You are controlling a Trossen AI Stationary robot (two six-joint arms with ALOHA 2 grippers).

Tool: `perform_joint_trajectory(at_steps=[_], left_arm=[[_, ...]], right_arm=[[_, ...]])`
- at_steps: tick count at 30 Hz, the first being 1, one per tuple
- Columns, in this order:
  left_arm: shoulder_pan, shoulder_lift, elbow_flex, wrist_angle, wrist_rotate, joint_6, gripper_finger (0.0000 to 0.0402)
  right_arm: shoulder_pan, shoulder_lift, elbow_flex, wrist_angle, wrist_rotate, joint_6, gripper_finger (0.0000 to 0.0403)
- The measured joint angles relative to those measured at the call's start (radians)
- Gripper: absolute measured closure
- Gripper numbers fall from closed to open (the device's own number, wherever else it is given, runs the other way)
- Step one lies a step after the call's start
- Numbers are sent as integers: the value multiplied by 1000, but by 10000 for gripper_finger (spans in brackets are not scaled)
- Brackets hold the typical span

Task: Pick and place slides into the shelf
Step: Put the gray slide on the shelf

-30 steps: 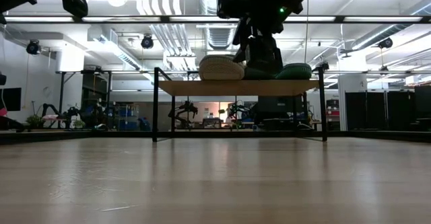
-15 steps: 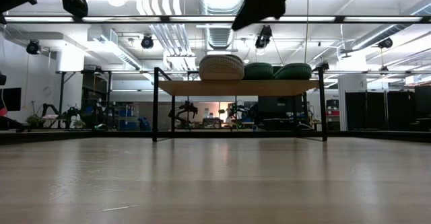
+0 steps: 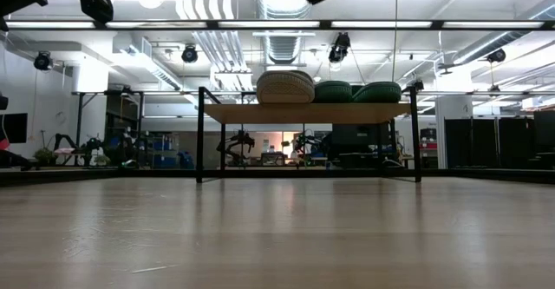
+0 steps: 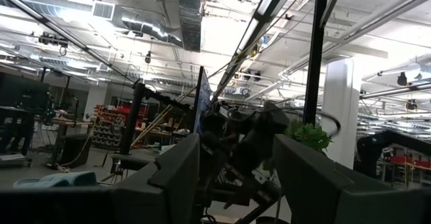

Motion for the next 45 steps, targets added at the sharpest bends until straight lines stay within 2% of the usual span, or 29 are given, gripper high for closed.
perform_joint_trajectory(at_steps=[3,9,16,20,29,37,40,45], left_arm=[[0,0,0,0,0,0,226],[0,0,0,0,0,0,226],[0,0,0,0,0,3,226],[0,0,0,-4,0,3,226],[0,2,0,-16,0,5,226],[0,10,0,-15,14,-3,226],[-1,10,0,21,63,-37,226],[0,23,4,82,67,-83,226]], right_arm=[[-13,-63,-61,86,-109,-12,224],[-37,-206,-251,393,-279,-100,245],[-55,-352,-509,795,-389,-184,262],[-53,-392,-595,956,-405,-238,267],[-53,-395,-618,969,-405,-263,271],[-53,-400,-586,977,-397,-353,272],[-54,-402,-561,977,-396,-369,271],[-54,-400,-550,968,-393,-375,275]])
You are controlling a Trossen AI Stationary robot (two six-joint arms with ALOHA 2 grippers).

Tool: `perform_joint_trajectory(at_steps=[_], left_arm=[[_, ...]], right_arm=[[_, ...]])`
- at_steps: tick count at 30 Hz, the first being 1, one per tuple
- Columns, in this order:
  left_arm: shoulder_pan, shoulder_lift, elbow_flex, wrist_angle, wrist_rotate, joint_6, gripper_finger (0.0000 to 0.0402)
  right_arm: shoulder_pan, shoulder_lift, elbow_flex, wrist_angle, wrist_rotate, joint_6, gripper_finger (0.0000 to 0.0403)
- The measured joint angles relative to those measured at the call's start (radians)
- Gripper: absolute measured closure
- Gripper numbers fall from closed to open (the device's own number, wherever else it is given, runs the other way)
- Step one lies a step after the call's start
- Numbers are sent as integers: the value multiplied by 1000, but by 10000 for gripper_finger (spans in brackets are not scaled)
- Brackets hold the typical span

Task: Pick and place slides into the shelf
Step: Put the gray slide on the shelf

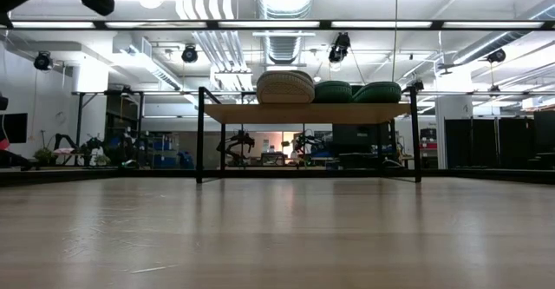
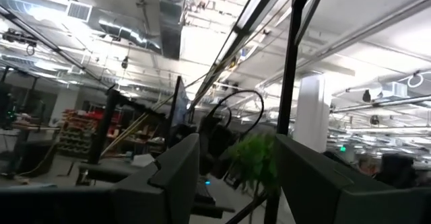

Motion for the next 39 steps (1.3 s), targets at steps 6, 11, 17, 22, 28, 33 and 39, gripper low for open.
perform_joint_trajectory(at_steps=[6,11,17,22,28,33,39], left_arm=[[0,66,61,-16,7,-2,226],[0,190,211,-88,23,4,226],[0,375,505,-358,26,100,226],[0,493,740,-669,-15,174,226],[0,588,899,-931,-127,128,226],[0,633,982,-1123,-120,31,226],[-1,693,1013,-1357,-79,-83,226]], right_arm=[[-4,1,-4,-38,1,0,276],[-18,1,-4,-35,1,0,273],[-47,1,-3,-34,1,0,279],[-69,1,-4,-36,1,2,282],[-78,0,-4,-57,1,0,280],[-81,0,-4,-59,1,-1,284],[-82,0,-4,-61,1,-6,282]])
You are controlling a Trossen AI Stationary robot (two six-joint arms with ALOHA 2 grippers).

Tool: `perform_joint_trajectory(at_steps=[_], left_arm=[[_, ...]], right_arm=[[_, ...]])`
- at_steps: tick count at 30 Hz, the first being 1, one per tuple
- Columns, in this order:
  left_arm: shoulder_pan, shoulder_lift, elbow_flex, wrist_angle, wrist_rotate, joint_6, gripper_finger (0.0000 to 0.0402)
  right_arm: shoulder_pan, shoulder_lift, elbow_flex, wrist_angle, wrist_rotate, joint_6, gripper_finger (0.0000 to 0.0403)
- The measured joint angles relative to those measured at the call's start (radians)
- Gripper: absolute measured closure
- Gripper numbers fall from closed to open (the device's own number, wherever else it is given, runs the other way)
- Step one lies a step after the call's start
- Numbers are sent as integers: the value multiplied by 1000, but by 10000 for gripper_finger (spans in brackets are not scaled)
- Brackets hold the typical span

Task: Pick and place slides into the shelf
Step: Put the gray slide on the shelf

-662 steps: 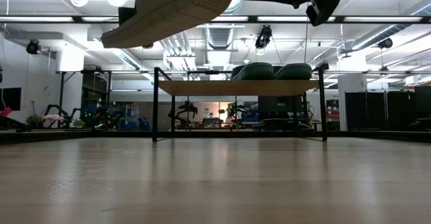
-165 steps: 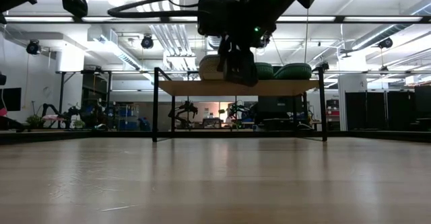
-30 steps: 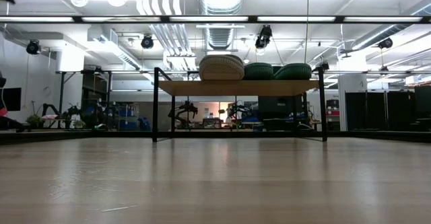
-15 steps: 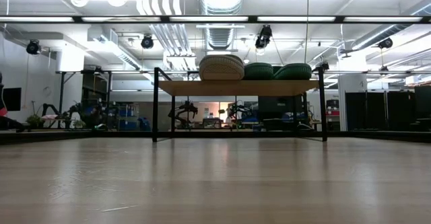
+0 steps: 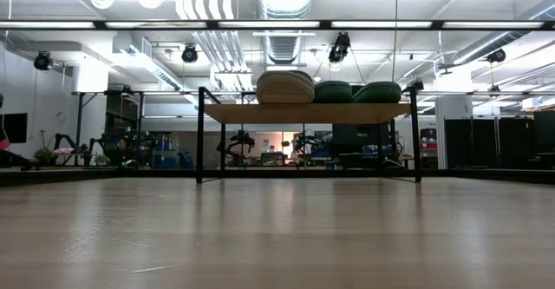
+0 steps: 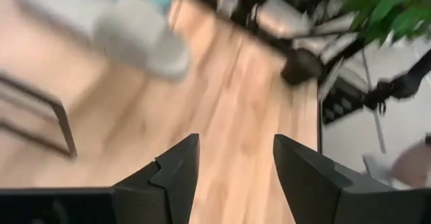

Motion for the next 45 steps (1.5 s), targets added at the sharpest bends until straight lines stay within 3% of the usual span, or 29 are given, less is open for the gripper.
perform_joint_trajectory(at_steps=[9,15,21,26,39,45], left_arm=[[-56,128,0,-237,121,-49,226],[-160,232,0,-260,120,-23,226],[-276,340,44,-286,56,-22,226],[-381,421,114,-398,71,-134,226],[-647,488,51,-386,173,-450,226],[-714,472,-44,-220,184,-516,226]], right_arm=[[-1,0,0,-1,0,-2,289],[-7,0,0,-9,0,-2,287],[-10,0,-1,-19,0,-2,290],[-13,0,-1,-20,0,1,290],[-13,0,-1,-47,0,1,299],[-13,0,-1,-46,0,1,296]])
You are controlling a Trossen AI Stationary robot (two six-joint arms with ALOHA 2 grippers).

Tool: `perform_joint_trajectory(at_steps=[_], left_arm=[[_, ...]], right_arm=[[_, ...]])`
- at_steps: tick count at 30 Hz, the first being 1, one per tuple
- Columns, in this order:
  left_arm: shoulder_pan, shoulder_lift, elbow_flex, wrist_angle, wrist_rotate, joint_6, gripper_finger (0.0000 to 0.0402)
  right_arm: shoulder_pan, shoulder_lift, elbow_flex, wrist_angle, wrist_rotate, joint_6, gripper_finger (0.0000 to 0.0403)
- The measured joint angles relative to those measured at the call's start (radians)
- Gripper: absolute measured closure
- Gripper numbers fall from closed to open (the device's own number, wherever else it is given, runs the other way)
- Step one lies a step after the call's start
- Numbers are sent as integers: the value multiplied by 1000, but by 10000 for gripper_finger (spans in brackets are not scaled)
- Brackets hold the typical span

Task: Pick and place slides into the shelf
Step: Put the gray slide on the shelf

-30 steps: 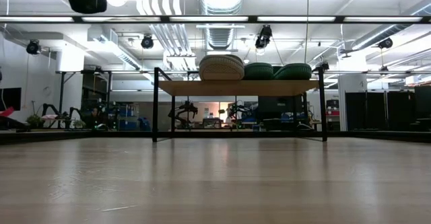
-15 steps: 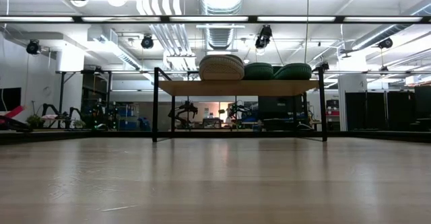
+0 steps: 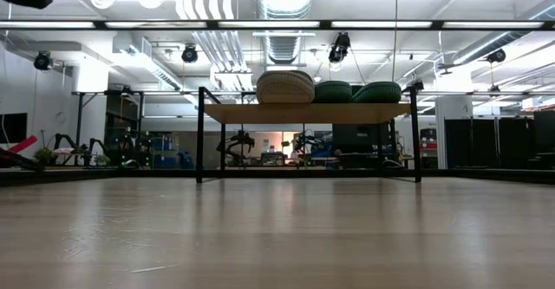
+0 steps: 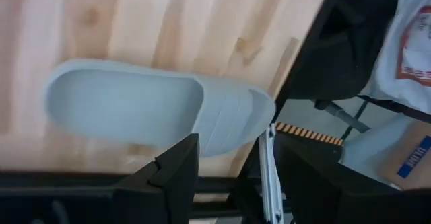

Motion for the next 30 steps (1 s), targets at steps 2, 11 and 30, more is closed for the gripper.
perform_joint_trajectory(at_steps=[2,11,30], left_arm=[[-12,-10,-37,46,1,-12,226],[-57,-68,-227,169,56,-162,226],[-93,-160,-546,533,46,-161,226]], right_arm=[[0,0,0,0,0,0,298],[0,0,0,0,0,0,307],[0,0,0,-20,0,-3,312]])
